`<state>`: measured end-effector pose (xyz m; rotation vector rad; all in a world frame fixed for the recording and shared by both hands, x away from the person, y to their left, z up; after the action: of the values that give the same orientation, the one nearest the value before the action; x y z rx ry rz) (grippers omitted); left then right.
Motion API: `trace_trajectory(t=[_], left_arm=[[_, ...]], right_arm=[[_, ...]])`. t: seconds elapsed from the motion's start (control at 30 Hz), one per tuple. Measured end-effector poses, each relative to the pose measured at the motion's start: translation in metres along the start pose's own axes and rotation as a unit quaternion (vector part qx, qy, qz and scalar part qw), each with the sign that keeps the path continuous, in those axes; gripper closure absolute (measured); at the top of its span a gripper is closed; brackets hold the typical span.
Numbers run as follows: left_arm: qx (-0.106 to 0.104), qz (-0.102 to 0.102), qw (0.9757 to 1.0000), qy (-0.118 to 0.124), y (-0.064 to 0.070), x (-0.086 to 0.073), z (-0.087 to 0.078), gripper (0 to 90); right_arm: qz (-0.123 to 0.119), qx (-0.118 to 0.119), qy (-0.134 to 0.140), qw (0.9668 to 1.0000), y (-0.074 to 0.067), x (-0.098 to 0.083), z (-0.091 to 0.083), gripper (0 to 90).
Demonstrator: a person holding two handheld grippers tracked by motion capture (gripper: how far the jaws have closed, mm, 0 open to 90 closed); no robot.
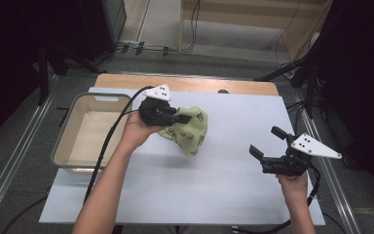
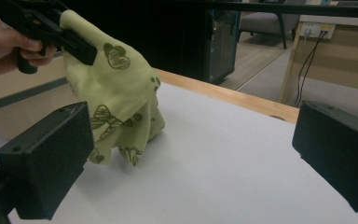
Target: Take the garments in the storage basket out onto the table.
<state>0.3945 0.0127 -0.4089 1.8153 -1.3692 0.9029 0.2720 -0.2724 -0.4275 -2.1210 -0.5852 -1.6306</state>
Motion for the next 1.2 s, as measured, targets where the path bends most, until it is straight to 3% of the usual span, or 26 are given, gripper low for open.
trace_trajectory(t=[0.53, 0.8, 1.2], left_arm=[[0.0, 0.0, 0.9996, -0.027, 0.004, -0.006, 0.036, 80.5], [-0.019, -0.001, 0.9992, -0.036, 0.006, -0.008, 0.05, 80.5], [-0.026, 0.007, 0.9978, -0.06, 0.007, -0.01, 0.069, 79.8]], right_arm=[[0.001, 0.001, 0.001, 1.0, 0.001, 0.0, -0.001, 0.0], [0.003, 0.001, 0.002, 1.0, 0.002, -0.001, -0.002, 0.0], [0.004, 0.001, 0.002, 1.0, 0.003, -0.001, -0.002, 0.0]])
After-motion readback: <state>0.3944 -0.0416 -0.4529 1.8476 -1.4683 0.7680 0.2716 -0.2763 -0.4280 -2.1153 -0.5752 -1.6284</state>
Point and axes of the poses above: each handheld gripper's, and its own axes: z roughly forward along the jaws, x roughly out of its top, y roughly to its right, the point moved 6 cm from there along z, roughly forward along the jaws, and after that the axes turned 1 degree about -z, right-handed, at the moved point
